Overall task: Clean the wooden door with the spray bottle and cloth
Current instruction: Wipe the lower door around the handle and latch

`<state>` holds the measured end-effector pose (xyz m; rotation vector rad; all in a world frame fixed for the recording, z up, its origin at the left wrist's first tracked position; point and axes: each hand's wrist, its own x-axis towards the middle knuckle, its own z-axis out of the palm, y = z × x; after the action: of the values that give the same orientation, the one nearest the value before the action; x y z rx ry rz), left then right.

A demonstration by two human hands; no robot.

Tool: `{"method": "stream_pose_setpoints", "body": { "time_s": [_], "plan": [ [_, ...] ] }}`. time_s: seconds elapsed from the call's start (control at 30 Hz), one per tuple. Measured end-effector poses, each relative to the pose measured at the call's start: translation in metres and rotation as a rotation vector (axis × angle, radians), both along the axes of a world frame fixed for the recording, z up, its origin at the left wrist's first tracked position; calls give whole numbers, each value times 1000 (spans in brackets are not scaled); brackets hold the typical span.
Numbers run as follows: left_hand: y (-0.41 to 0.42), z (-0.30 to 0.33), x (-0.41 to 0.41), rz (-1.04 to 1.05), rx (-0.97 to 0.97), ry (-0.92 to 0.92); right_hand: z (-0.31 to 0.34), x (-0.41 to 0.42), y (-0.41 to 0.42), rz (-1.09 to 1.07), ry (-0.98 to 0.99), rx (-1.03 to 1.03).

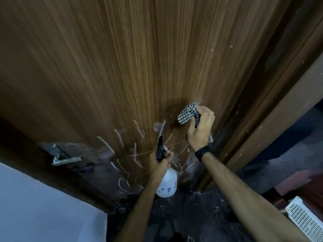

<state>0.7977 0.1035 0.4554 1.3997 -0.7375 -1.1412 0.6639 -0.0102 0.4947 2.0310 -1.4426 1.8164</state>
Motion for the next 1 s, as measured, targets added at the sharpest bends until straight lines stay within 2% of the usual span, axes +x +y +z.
{"method": "stream_pose_setpoints", "body": {
  "time_s": [0.17,0.3,0.47,0.57,0.7,0.83,0.9,1.0],
  "plan": [
    [-5,-16,-8,151,127,24,-27,22,-5,165,32,126],
    [-10,-17,-8,148,116,-56,-38,37,-12,205,-121,170],
    [-11,-20,1,122,138,-196,-54,63,-6,146,-446,339],
    [-7,-27,13,126,145,-287,-71,73,0,55,-431,443],
    [-3,-36,42,111,150,-266,-84,90,9,5,-503,550],
    [-1,-33,70,50,156,-185,-58,111,11,57,-521,399],
    [-2,-31,85,19,159,-219,-41,122,10,96,-464,275],
    [-3,-37,106,-58,110,-245,-42,136,11,83,-433,239]
  ]
}}
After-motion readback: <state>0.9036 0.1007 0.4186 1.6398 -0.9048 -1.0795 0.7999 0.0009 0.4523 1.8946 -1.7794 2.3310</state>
